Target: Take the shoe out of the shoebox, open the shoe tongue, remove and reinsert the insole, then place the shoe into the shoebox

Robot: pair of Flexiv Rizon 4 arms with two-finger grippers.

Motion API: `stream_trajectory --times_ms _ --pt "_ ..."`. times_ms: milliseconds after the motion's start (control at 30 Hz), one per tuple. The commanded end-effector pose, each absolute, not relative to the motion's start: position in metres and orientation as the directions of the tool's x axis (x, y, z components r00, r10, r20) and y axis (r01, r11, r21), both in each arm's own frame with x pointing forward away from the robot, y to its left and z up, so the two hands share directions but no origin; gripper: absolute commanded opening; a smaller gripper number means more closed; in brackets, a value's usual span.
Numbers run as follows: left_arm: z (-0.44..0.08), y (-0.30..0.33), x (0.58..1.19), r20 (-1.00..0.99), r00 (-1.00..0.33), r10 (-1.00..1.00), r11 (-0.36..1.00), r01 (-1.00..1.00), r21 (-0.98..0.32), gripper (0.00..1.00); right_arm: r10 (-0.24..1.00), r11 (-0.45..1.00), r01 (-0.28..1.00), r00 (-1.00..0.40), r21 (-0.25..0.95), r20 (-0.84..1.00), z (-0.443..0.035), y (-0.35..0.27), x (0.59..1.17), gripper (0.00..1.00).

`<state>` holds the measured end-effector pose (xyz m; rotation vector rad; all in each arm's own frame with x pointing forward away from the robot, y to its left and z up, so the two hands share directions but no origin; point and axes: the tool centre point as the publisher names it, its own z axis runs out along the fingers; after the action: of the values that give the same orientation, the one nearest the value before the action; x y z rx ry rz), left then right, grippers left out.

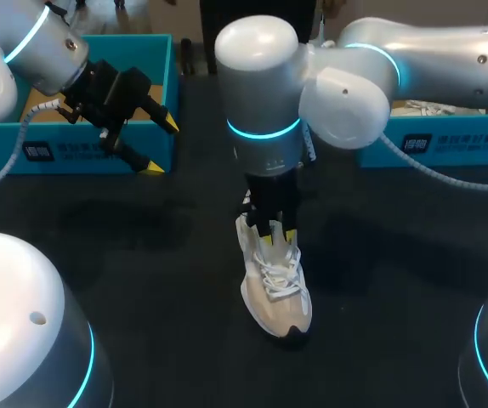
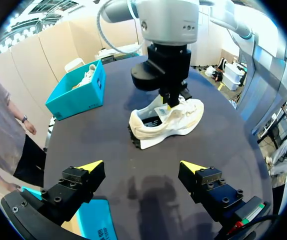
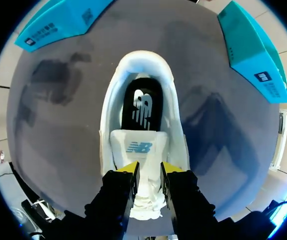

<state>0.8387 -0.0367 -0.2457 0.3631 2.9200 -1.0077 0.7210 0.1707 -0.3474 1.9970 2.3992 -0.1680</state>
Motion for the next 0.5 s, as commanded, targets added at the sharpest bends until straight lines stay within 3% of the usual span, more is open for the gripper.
stream_trajectory --times_ms 33,167,433,500 --pt "-0.245 -0.036 0.838 -0.106 -0.972 0.209 0.766 0.230 -0.601 1.00 0.980 0.178 0.982 -0.183 -0.060 -0.084 -0.343 0.169 0.723 0.27" --pt "-0.245 -0.036 0.838 -0.106 -0.972 0.209 0.766 0.230 -0.601 1.00 0.972 0.208 0.978 -0.208 -0.015 -0.108 -0.324 0.168 0.725 0.29" --pt "-0.245 -0.036 0.838 -0.106 -0.972 0.209 0.766 0.230 -0.601 1.00 0.889 0.437 0.900 -0.430 0.007 -0.154 -0.292 0.179 0.744 0.49" --pt "-0.245 -0.036 0.838 -0.106 -0.972 0.209 0.766 0.230 -0.601 1.00 0.839 0.523 0.852 -0.516 -0.002 -0.170 -0.287 0.186 0.749 0.76"
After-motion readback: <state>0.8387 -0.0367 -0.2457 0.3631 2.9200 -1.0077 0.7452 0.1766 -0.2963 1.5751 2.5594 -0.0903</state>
